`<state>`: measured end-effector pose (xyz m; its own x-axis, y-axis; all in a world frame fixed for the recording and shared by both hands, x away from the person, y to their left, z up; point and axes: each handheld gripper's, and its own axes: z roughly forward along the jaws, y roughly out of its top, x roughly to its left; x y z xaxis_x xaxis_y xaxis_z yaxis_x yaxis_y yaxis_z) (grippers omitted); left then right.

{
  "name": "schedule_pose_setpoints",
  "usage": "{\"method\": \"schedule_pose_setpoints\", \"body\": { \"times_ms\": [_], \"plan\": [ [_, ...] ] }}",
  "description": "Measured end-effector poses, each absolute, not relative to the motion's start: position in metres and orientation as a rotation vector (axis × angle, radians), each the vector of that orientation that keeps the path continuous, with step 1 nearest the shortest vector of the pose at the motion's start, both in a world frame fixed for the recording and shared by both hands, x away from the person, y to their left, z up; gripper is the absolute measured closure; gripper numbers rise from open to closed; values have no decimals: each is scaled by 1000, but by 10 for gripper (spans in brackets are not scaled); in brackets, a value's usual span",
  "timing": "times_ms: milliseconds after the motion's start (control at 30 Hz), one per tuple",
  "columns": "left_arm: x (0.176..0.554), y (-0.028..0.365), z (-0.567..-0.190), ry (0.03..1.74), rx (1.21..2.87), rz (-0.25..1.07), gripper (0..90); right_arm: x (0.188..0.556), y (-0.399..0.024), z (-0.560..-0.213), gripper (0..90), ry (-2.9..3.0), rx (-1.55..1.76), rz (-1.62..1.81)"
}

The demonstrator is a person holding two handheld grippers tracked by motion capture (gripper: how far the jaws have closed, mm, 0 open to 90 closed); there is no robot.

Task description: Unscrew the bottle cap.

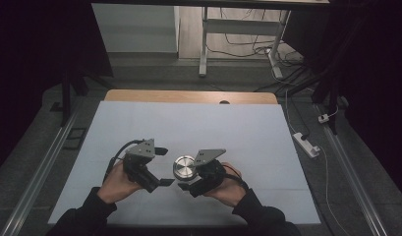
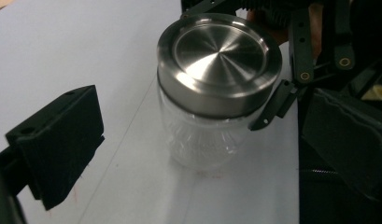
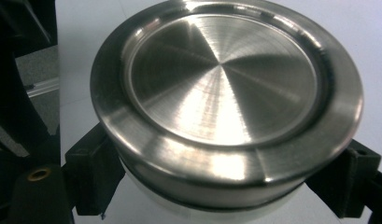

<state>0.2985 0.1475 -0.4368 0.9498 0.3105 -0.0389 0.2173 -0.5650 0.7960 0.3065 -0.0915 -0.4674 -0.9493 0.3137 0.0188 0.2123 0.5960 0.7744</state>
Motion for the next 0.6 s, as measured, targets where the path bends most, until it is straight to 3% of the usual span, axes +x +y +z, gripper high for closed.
{"method": "schedule_pose_setpoints", "body": {
  "times_ms": [300, 600],
  "plan": [
    [314, 128, -436, 216, 2218, 80, 33, 307, -90, -468, 151, 2729, 383, 1273],
    [316, 117, -436, 141, 2219, 41, 200, 305, -88, -467, 151, 2740, 347, 1270]
  ]
}}
